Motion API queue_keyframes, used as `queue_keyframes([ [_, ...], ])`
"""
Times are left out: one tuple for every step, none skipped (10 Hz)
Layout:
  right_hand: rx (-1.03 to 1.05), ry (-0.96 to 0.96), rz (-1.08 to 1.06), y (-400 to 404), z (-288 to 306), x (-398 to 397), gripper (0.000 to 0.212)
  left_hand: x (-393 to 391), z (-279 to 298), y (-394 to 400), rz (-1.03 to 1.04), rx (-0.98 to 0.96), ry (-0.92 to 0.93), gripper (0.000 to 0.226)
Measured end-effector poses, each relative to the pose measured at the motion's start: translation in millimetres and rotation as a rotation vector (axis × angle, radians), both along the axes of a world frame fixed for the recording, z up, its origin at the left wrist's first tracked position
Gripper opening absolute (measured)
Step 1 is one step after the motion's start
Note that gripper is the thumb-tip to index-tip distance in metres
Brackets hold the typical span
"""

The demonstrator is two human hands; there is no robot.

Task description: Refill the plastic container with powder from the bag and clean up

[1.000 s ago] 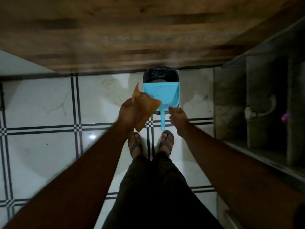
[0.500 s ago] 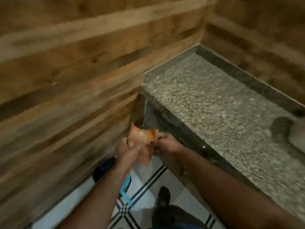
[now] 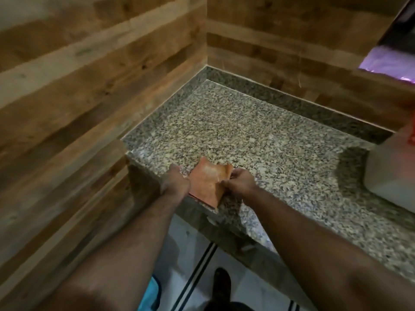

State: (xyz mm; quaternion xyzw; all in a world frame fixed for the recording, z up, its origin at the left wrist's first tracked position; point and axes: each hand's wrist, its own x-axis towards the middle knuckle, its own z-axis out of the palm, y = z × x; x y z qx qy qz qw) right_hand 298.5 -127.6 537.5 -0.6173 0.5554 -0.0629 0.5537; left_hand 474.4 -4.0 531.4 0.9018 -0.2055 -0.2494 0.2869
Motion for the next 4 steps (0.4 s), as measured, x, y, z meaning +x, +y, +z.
queue_keyframes([
  [-0.121, 0.157, 0.045, -9, -16, -8, 0.039, -3, -19, 4, -0.085, 0.147, -0.147, 0.066],
  [-0.215, 0.163, 0.059, -6, -22, -15, 0.029, -24, -18, 12, -0.190, 0.131, -0.224, 0.057],
  [-0.261, 0.176, 0.109, 9, -5, -32, 0.023, -40, -6, 15, -0.309, 0.089, -0.284, 0.053],
  [-0.293, 0.151, 0.024, 23, 15, -51, 0.038, -53, 12, 13, -0.393, 0.002, -0.310, 0.058],
])
